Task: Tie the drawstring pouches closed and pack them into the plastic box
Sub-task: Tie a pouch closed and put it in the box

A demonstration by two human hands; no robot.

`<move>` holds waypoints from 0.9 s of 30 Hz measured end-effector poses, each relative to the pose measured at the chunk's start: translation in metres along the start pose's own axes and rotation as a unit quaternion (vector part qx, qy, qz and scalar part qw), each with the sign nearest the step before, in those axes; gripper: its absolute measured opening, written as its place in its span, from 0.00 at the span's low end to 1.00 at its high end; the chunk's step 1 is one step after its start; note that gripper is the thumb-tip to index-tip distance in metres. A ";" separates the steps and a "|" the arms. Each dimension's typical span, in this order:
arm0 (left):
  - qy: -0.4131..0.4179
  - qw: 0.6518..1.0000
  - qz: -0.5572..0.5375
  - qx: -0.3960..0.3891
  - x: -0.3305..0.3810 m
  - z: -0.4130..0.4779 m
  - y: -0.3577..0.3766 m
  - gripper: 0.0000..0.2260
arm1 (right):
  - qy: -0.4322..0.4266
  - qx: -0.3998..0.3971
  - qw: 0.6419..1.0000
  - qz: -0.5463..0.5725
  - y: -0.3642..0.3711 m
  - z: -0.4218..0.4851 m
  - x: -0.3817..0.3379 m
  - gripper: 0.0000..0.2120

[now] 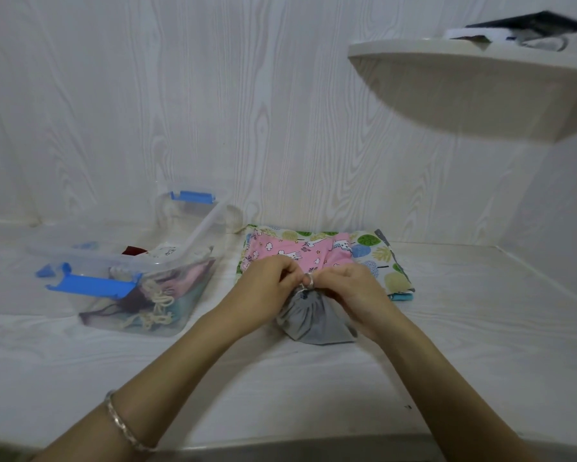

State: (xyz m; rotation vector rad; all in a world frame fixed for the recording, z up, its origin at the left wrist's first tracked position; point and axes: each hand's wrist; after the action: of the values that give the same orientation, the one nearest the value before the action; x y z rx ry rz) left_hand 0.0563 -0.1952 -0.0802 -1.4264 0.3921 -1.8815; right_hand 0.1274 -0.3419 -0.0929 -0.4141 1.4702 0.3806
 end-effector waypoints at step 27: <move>-0.047 0.996 -0.061 0.049 -0.012 0.003 -0.005 0.06 | -0.215 0.081 0.938 -0.260 -0.005 -0.012 0.011 0.05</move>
State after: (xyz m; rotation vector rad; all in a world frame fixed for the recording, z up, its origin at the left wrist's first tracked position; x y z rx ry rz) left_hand 0.0588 -0.1824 -0.0846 -1.4959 0.1682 -1.8931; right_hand 0.1199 -0.3519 -0.1043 -0.5285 0.9098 -0.0760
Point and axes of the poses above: each hand's wrist, its own z-axis towards the middle knuckle, its own y-axis out of the palm, x = y × z, and after that the axes turned 2 degrees about x, right-handed
